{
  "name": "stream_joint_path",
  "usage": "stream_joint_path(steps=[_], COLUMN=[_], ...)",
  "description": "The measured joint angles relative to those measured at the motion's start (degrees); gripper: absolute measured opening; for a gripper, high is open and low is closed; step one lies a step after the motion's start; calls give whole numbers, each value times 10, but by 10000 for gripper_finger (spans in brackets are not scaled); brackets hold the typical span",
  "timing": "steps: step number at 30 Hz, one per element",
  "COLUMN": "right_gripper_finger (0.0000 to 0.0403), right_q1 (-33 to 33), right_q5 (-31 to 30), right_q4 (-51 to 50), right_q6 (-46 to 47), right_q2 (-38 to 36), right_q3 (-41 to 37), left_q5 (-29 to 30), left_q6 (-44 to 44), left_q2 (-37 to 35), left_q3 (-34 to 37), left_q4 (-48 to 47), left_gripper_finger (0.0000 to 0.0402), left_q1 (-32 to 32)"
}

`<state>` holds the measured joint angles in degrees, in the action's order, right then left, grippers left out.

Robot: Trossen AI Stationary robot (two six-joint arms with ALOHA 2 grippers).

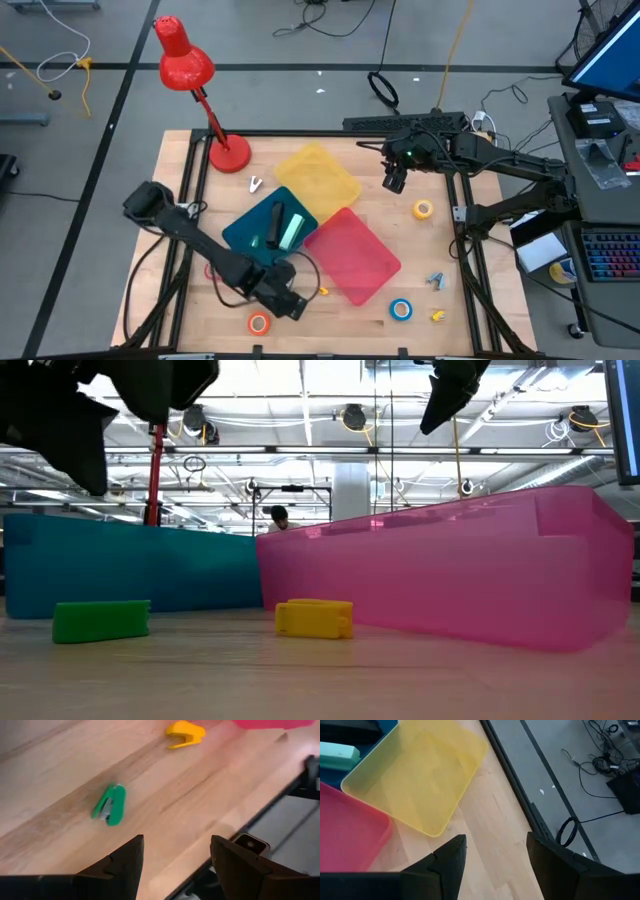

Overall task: Pick and place Stapler, Stapler remover, tape
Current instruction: Put the green stapler into the blue bin

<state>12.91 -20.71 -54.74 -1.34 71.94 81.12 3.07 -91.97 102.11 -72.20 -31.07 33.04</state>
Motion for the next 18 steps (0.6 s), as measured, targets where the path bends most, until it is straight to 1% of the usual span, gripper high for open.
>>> stream_joint_path(steps=[3, 7, 11, 15, 18], right_gripper_finger=[201, 201, 201, 201, 201], right_q1=[0, 0, 0, 0, 0], right_q5=[0, 0, 0, 0, 0], right_q4=[0, 0, 0, 0, 0], right_q6=[0, 0, 0, 4, 2], right_q2=[0, 0, 0, 0, 0], right_q3=[0, 0, 0, 0, 0], left_q5=[0, 0, 2, 29, 57], left_q6=[1, 0, 9, 24, 57], left_q2=[39, 82, 102, 108, 108], left_q3=[-44, -81, -89, -89, -89], left_q4=[-56, -109, -130, -139, -139], left_gripper_finger=[227, 227, 227, 227, 227], left_q1=[0, -3, -10, -16, -18])
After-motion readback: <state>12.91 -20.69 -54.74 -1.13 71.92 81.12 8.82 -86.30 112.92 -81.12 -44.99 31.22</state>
